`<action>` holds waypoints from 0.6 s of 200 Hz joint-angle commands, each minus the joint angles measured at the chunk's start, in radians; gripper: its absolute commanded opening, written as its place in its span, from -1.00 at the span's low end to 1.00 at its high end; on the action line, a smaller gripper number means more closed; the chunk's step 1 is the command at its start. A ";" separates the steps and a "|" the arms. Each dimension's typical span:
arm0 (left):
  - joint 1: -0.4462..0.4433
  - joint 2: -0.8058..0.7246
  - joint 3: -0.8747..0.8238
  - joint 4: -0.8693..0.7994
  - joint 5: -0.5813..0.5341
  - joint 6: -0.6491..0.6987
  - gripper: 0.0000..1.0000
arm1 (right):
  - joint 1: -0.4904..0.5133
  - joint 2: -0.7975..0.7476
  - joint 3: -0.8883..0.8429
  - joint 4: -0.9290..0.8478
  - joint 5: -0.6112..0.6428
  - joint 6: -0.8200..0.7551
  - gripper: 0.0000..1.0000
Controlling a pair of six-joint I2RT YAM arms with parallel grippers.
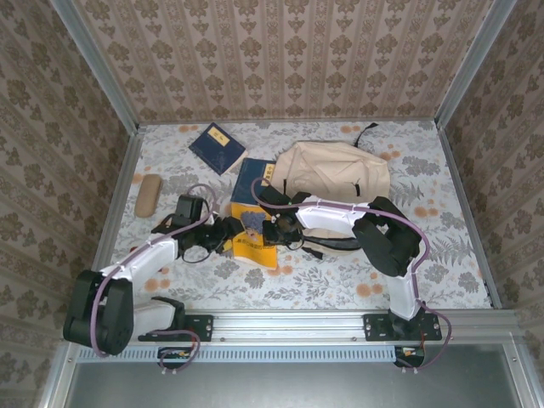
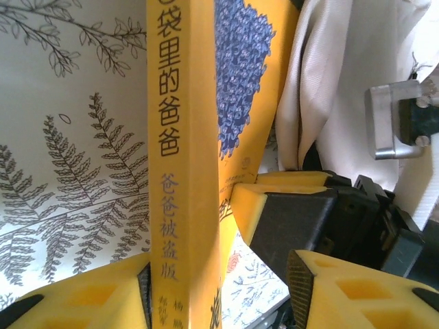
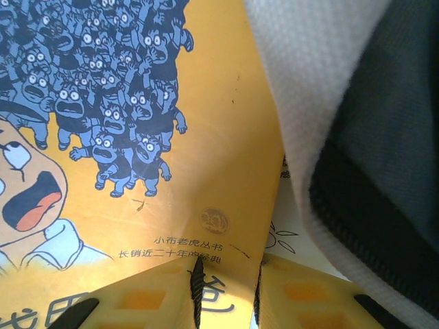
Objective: Pack books, pencil case, and school supplies into a backpack
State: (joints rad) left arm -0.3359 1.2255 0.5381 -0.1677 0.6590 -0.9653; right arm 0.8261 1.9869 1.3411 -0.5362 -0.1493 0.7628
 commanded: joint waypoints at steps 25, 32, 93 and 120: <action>-0.020 0.045 0.003 0.144 0.074 -0.063 -0.25 | 0.022 0.072 -0.037 -0.007 -0.027 -0.011 -0.46; -0.019 0.045 0.008 0.118 0.055 -0.055 -0.34 | 0.022 0.069 -0.037 -0.007 -0.030 -0.011 -0.46; 0.023 -0.096 0.208 -0.299 -0.158 0.168 -0.74 | -0.025 -0.127 -0.074 0.075 -0.054 -0.080 -0.16; 0.025 -0.118 0.311 -0.328 -0.141 0.195 -0.76 | -0.095 -0.273 -0.110 0.156 -0.125 -0.104 0.38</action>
State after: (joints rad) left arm -0.3210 1.1492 0.7311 -0.4511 0.5346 -0.8436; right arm 0.7959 1.8648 1.2621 -0.4656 -0.1986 0.7067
